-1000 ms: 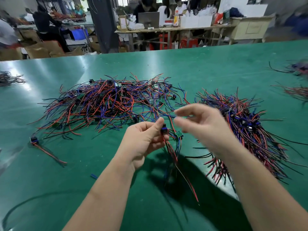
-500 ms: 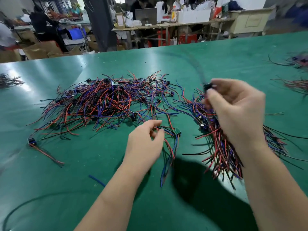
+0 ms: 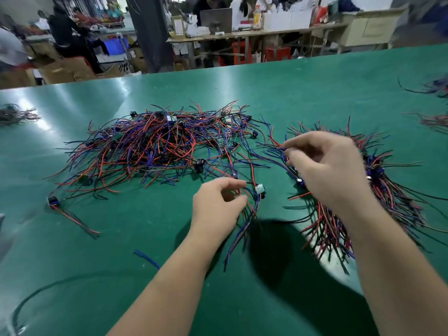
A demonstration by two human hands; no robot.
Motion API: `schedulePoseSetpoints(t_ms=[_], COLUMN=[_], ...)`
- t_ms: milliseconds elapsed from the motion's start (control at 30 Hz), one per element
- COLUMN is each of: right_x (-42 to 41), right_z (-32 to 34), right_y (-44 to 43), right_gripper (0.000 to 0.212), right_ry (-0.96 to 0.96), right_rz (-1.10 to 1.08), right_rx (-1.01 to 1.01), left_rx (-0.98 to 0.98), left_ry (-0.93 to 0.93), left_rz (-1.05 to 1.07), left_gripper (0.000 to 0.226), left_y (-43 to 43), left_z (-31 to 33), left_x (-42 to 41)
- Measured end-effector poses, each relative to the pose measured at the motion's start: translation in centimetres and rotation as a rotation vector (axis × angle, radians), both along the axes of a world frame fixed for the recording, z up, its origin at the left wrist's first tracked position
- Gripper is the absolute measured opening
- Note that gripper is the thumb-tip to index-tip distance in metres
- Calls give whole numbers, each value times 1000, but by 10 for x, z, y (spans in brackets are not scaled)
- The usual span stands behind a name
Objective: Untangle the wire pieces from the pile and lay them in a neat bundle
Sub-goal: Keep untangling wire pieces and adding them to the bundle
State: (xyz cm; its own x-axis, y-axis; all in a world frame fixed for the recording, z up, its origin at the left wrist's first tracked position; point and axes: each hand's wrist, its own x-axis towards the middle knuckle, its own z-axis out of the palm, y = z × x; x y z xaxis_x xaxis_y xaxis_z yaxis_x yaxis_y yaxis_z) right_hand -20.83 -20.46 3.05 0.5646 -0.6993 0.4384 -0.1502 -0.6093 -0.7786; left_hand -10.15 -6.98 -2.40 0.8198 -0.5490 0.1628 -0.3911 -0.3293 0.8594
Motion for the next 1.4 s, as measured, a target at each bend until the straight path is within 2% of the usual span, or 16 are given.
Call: schedulePoseSetpoints(t_ms=[100,200,267,333,433,533,600,667,833,900,1067,1200,1300,1400], right_x=[8,12,14,13,10,9,11,11,11,11,12,15,15,11], right_z=[-8,-10,-7,-4,1,1,0,-1,-3,-4,-6,-10,-12,-8], right_y=[10,16,19,19,17,15,14,13,11,11,13,17,16,14], right_gripper=[15,20,31,36,33,30,18,17,31,27,10,17,21,23], right_ry=[126,98,-14,-154,-272,-305,-328,-330,-279,-255,-228,-210,-238,-197], right_rz=[124,281,388,466,518,530,520,506,528,548,560,369,360,526], right_rx=[121,512,803,952,1045,1096,1110,1098,1059,1055,1055,793,674,552], left_rx=[-363,-580,-612,-628,-641,-560,-484,-455,-459,-432,-444,-462,-541,-675], left_ry=[181,282,291,316,356,298,262,323,793,801,682,685,790,922], left_rz=[-12,-154,-249,-316,-418,-452,-467,-458,-479,-472,-345,-223,-153,-111], left_gripper=[31,29,28,29,25,29,30,30,32,12,16,4,5,8], left_y=[-1,-1,0,1,2,2,2,3,4,4,4,2,0,0], left_z=[9,17,21,23,28,30,31,30,39,41,35,32,33,35], left_x=[0,-3,-7,-10,-16,-19,-22,-23,-20,-19,-20,-20,-16,-7])
